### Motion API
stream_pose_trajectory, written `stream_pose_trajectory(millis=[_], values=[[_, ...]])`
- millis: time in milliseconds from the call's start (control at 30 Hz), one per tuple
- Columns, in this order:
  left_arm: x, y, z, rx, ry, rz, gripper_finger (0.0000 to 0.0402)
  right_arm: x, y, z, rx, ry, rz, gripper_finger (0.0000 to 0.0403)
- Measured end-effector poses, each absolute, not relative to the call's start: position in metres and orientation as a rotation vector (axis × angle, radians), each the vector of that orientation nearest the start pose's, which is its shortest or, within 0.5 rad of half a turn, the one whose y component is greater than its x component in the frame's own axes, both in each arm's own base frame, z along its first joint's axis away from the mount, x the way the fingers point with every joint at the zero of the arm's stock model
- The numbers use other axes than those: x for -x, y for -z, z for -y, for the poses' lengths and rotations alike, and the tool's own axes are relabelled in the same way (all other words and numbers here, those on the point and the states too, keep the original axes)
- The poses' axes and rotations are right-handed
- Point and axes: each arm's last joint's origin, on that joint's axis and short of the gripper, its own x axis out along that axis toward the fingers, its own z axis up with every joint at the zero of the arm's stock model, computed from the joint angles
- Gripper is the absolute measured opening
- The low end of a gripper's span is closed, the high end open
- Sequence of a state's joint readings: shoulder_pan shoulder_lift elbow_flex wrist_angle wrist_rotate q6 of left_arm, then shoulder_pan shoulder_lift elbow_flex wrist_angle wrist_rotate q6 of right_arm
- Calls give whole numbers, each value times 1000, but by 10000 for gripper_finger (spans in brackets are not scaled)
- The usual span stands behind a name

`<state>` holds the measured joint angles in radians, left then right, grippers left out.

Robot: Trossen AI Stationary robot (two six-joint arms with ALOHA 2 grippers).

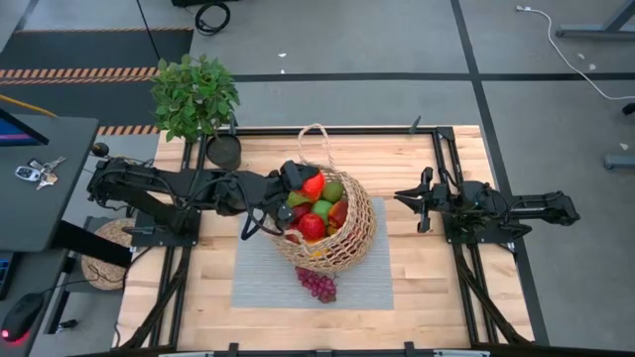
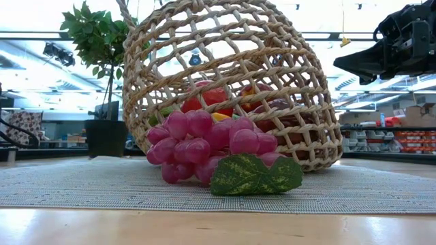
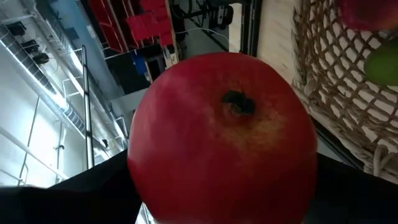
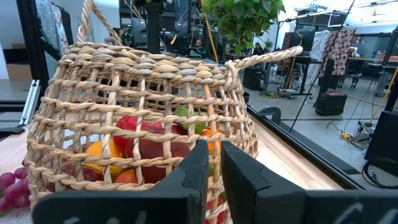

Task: Build produce basket
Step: Put the red apple into the basket

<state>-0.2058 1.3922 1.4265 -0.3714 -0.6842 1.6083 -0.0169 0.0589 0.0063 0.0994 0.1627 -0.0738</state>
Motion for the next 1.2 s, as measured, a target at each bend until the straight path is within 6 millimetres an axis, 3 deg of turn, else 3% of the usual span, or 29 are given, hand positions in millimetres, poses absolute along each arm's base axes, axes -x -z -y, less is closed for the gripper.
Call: stream_pose_trajectory(millis=[233,433,1200], values=[[-298,-402,44,-1703,-123,-630,335,-100,-171,6,70,181,40,50],[-298,-402,44,-1487,-187,-594,335,-100,-171,6,70,181,40,50],[-298,-402,44,5,-494,-270,335,-100,-171,6,70,181,40,50]])
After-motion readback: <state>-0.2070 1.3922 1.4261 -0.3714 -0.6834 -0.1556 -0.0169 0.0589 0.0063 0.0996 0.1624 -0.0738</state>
